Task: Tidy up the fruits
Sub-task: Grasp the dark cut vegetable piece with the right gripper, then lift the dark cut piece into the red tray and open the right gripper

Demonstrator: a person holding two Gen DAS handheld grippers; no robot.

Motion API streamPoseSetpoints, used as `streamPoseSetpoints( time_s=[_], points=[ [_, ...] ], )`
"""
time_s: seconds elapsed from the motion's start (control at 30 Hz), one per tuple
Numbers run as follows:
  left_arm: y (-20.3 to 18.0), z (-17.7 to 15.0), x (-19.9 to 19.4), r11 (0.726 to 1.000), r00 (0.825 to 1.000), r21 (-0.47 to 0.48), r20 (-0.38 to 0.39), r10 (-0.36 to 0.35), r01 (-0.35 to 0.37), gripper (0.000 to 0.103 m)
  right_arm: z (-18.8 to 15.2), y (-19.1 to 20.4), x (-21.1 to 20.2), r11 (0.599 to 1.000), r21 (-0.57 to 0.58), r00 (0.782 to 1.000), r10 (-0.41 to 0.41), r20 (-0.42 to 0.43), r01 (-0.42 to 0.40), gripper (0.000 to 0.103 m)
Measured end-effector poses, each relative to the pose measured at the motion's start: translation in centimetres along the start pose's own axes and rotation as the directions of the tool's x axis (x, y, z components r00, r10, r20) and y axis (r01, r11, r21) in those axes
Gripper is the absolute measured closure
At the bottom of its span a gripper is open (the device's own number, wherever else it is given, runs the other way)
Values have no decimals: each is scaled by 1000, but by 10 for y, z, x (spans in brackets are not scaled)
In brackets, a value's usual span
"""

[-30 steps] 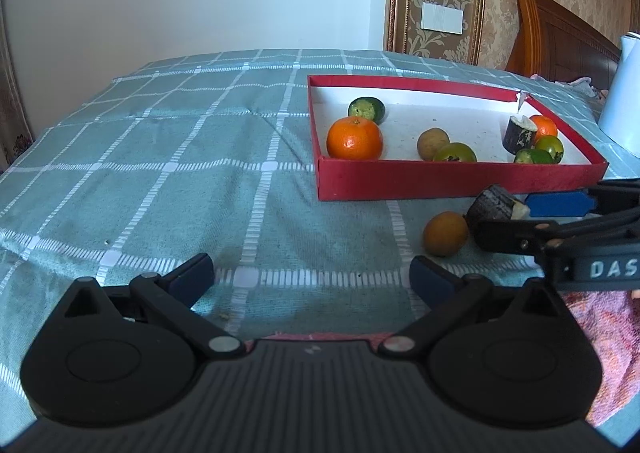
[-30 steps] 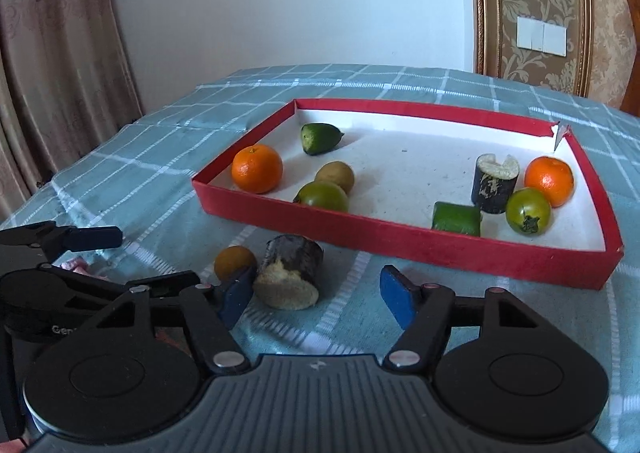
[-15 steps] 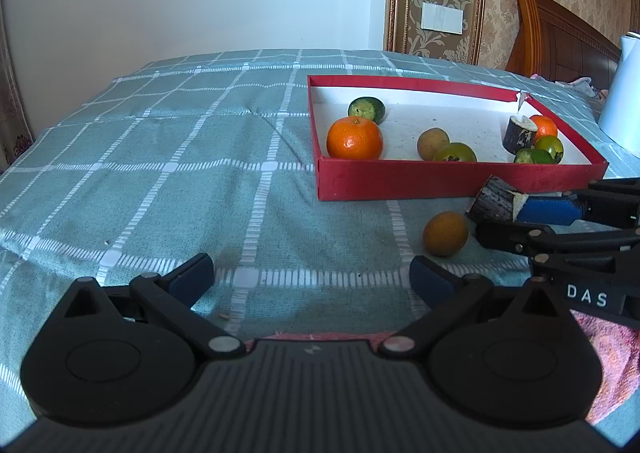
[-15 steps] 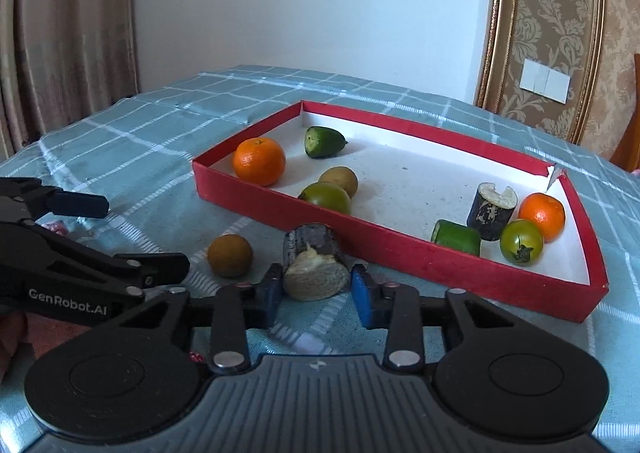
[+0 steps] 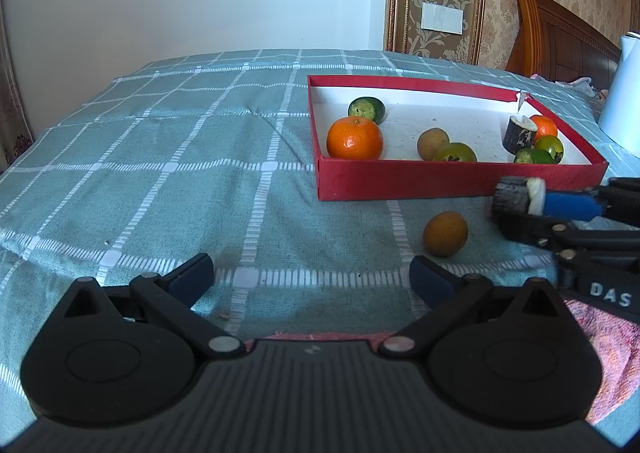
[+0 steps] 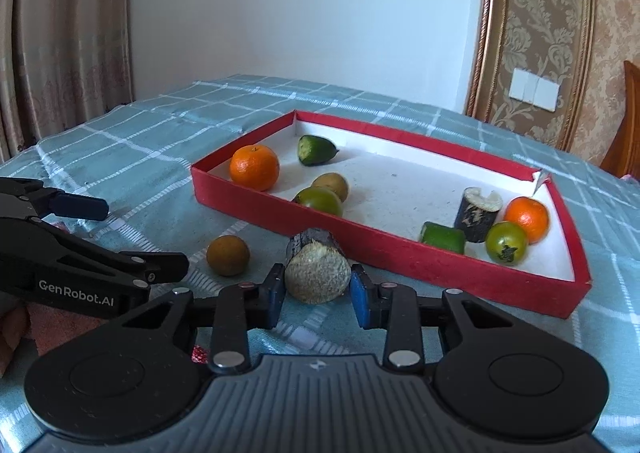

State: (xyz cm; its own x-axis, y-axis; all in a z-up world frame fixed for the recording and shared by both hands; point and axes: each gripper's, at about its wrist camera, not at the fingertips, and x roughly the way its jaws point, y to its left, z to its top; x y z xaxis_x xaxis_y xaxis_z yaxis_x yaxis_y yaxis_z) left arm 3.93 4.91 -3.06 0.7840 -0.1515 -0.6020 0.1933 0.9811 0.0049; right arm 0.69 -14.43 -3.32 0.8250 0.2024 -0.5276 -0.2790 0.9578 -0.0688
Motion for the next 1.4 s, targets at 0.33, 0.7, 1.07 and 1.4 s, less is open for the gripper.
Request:
streamPoseSetpoints(
  time_s=[0.33, 0.7, 1.07, 1.4],
  points=[
    [0, 0, 0, 1000, 1000, 0, 0, 0, 0, 0, -12, -30, -34, 997, 62, 996, -60, 72, 55, 70],
    [0, 0, 0, 1000, 1000, 0, 0, 0, 0, 0, -9, -58, -35, 984, 120, 988, -139, 72, 130, 70],
    [0, 0, 0, 1000, 1000, 0, 0, 0, 0, 0, 31, -61, -6, 979, 84, 976, -194, 96, 187, 70],
    [0, 0, 0, 1000, 1000, 1, 0, 0, 0, 0, 52, -68, 37, 981, 86, 984, -178, 14, 176, 70]
  ],
)
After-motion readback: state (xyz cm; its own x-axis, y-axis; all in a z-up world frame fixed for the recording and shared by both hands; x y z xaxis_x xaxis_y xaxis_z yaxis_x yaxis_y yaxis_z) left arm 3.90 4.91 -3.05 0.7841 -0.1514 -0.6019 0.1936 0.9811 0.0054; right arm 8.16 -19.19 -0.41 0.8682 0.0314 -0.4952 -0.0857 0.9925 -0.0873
